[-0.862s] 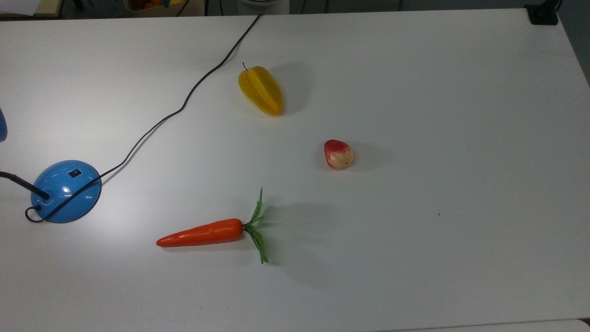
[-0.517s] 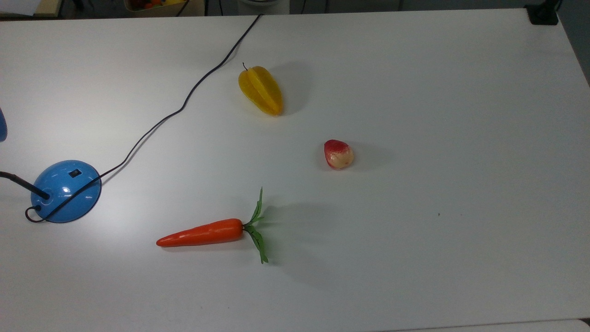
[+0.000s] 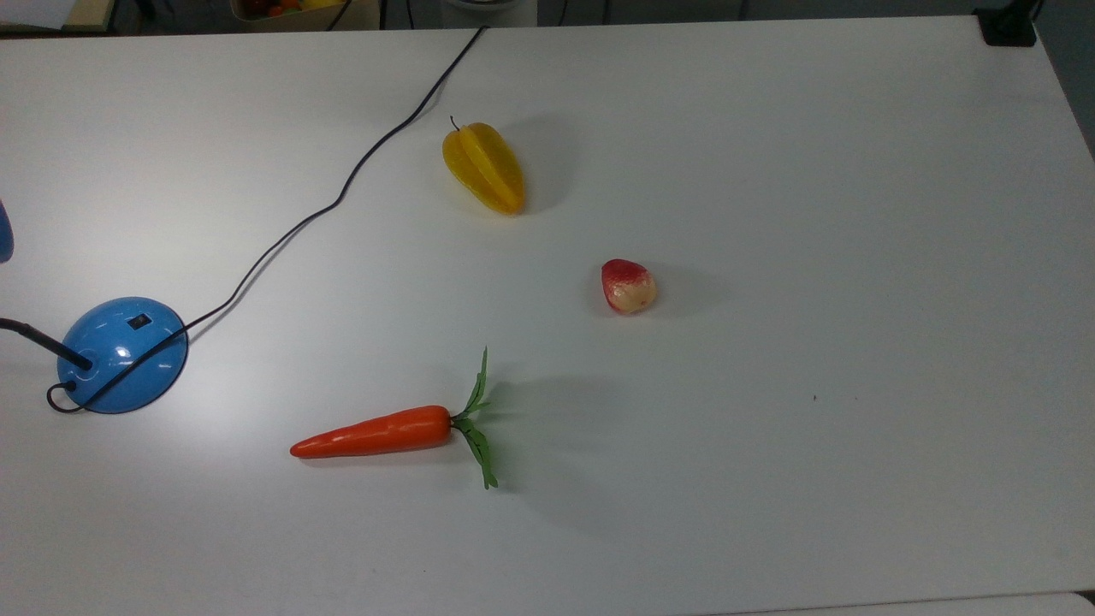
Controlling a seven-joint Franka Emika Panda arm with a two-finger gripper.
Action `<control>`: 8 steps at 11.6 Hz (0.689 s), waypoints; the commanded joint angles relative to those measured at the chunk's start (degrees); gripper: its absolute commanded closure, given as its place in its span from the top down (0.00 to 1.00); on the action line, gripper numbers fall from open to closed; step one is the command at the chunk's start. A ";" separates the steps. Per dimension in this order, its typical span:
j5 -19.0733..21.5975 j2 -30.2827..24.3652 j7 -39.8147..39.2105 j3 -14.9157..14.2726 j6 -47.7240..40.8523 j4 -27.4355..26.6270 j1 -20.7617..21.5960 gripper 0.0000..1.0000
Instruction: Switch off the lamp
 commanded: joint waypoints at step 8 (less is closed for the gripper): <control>1.34 3.07 9.03 -1.42 7.42 -0.09 0.92 0.00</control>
